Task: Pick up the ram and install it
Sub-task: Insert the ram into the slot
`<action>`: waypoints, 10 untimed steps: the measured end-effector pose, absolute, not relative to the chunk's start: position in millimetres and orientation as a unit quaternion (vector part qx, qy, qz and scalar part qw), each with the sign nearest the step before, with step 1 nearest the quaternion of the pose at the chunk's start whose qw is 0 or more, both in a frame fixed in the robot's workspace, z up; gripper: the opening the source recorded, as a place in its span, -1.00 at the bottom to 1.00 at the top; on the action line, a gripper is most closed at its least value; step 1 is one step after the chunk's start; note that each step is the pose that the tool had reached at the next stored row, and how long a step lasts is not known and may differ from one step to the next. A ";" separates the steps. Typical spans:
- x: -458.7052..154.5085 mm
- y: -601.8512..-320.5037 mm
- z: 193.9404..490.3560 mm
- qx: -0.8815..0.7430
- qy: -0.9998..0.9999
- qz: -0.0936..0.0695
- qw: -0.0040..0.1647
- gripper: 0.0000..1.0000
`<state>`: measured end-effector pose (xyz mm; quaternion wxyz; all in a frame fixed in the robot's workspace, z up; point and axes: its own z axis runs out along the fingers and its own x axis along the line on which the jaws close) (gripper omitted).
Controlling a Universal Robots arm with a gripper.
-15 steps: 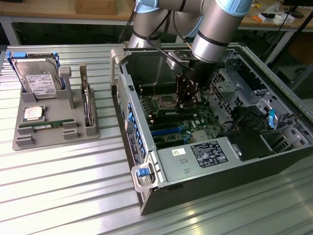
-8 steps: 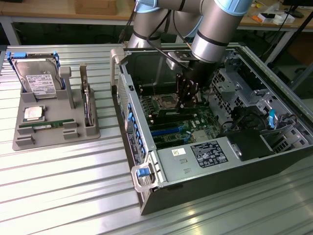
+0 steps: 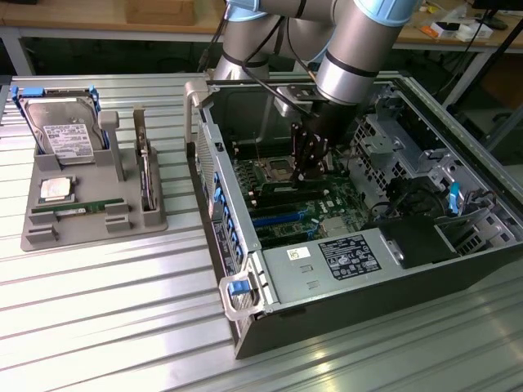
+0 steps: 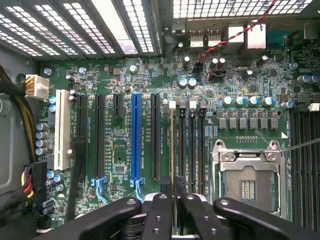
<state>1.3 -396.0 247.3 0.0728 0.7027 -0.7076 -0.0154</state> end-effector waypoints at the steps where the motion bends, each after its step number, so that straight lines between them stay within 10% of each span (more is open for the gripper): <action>1: 1.4 -396.0 247.3 0.703 -0.708 -0.016 0.073 -0.74; 10: 2.0 -395.9 247.2 0.703 -0.707 -0.018 0.075 -0.74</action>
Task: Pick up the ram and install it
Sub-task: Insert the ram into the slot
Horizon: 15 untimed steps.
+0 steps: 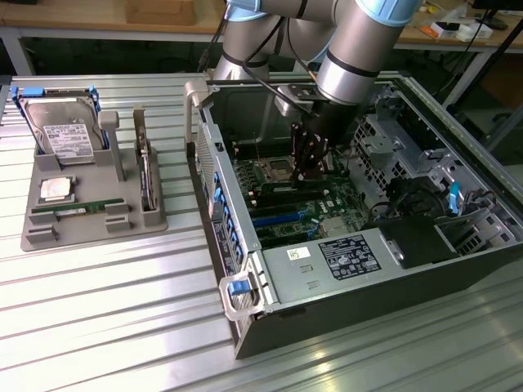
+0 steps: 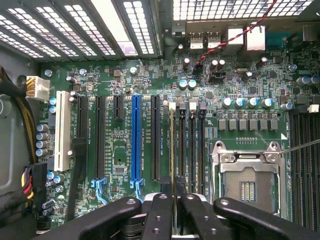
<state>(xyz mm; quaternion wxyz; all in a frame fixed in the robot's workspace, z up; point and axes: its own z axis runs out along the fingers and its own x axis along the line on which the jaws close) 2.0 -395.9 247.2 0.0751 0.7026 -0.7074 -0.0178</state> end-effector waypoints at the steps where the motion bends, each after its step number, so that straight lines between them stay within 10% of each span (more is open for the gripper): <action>1: 1.7 -395.9 247.2 0.703 -0.708 -0.016 0.074 -0.74; 15: -0.8 -395.9 247.2 0.703 -0.709 -0.006 0.064 -0.74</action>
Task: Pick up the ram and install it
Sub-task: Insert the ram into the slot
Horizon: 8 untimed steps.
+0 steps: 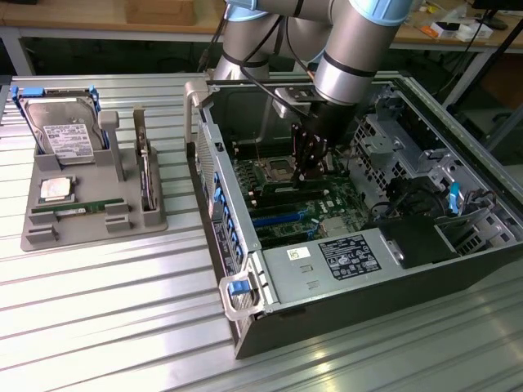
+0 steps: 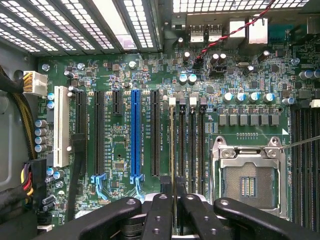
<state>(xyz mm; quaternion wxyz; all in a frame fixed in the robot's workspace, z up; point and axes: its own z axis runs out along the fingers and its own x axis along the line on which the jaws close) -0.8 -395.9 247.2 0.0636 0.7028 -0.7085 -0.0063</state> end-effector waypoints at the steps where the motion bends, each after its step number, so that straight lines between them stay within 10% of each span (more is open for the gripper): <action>1: -0.8 -395.9 247.2 0.703 -0.709 -0.006 0.064 -0.74; 8: -4.2 -395.9 247.3 0.703 -0.709 0.001 0.057 -0.74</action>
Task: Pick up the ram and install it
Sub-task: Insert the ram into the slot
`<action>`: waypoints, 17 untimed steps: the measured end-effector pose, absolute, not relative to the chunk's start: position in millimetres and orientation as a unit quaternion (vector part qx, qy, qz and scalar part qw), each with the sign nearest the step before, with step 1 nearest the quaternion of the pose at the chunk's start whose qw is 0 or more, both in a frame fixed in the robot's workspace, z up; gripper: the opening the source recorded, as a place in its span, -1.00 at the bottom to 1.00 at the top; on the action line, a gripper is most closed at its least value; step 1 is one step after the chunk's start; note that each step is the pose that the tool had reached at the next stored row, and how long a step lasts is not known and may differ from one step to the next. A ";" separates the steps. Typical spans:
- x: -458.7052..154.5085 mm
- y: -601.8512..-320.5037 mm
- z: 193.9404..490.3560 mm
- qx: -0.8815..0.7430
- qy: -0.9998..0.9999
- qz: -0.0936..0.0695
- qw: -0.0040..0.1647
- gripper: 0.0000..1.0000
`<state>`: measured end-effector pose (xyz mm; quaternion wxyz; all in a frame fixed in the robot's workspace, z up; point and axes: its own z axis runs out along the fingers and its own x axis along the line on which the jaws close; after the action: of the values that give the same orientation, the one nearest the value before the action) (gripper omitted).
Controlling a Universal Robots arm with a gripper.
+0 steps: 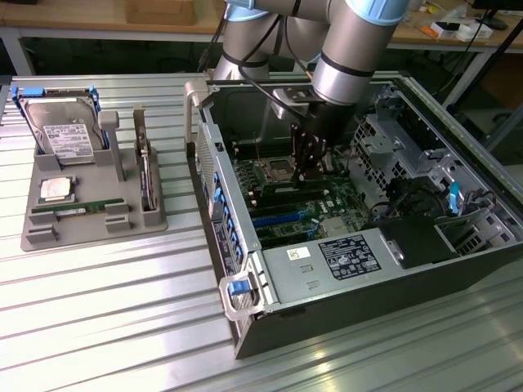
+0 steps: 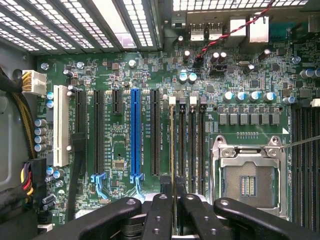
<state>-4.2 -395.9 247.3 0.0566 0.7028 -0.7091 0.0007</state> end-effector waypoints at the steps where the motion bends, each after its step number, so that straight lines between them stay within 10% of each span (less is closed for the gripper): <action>1: -4.9 -396.0 247.2 0.703 -0.709 0.002 0.055 -0.74; 17: -12.4 -396.0 247.3 0.703 -0.710 0.014 0.043 -0.74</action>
<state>-12.4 -396.0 247.3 0.0431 0.7027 -0.7100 0.0140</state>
